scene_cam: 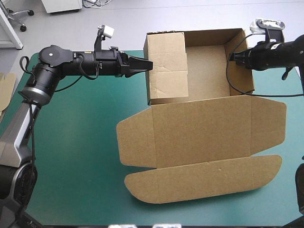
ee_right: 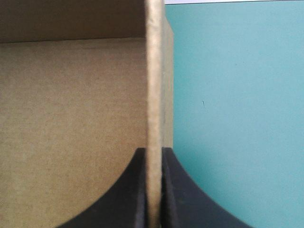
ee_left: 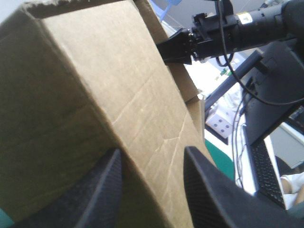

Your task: Fold the box

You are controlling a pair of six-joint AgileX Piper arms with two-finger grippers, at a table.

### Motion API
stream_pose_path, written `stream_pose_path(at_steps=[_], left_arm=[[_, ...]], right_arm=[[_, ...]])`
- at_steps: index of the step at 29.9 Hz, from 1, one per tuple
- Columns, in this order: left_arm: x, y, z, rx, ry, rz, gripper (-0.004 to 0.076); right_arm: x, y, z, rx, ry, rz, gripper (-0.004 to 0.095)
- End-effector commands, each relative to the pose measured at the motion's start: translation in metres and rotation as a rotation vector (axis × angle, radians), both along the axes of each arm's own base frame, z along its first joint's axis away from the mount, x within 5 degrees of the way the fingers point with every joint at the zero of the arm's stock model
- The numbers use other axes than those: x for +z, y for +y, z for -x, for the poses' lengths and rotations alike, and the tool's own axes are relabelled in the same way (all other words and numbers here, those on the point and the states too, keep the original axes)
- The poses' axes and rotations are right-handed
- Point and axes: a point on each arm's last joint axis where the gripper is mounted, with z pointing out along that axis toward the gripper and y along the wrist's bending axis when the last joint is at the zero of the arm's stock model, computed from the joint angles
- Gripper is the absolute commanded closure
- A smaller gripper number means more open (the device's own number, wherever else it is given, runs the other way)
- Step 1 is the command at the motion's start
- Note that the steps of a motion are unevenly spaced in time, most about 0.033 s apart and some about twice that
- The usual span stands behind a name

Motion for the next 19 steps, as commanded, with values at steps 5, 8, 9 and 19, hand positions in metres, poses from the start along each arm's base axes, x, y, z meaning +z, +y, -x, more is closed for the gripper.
stream_pose_path(at_steps=[5,8,9,19], left_arm=[[0.048,0.002,0.019,0.12,-0.14,-0.089,0.0414],[0.046,0.004,0.017,0.154,-0.125,-0.126,0.0414],[0.046,0.004,0.017,0.156,-0.126,-0.13,0.0414],[0.042,0.005,0.013,0.225,-0.05,-0.144,0.0414]], right_arm=[[0.028,0.004,0.011,-0.023,-0.113,-0.079,0.094],[0.029,0.004,0.011,-0.026,-0.112,-0.094,0.0939],[0.029,0.004,0.011,-0.029,-0.111,-0.098,0.0939],[0.028,0.022,0.01,-0.01,-0.11,-0.108,0.0933]])
